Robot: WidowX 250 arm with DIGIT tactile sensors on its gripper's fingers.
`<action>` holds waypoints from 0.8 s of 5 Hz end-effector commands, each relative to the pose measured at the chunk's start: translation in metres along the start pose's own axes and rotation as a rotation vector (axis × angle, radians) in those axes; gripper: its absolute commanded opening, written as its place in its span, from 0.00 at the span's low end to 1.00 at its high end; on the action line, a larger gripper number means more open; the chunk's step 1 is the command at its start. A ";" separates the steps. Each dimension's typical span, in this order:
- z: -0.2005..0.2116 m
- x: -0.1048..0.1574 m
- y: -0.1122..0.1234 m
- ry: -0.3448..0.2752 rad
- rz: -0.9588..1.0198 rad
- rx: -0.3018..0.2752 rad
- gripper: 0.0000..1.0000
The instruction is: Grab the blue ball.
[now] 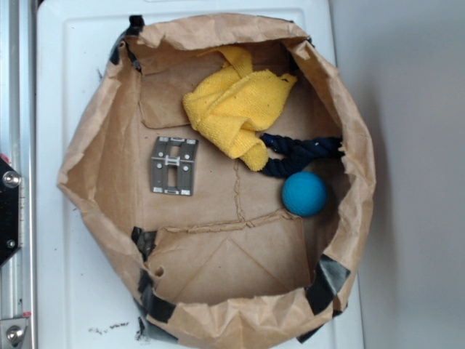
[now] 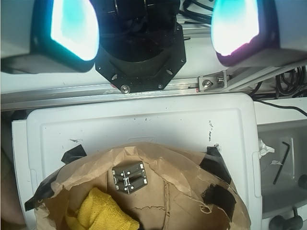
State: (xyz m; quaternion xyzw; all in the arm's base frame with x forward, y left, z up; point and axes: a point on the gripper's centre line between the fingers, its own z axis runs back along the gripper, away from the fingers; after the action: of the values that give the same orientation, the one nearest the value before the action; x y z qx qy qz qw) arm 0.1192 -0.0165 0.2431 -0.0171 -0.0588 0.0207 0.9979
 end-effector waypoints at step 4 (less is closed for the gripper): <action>-0.025 0.130 0.019 -0.095 -0.036 -0.012 1.00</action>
State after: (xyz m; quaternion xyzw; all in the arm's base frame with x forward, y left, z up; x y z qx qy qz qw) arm 0.2478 0.0043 0.2171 -0.0272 -0.0860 0.0015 0.9959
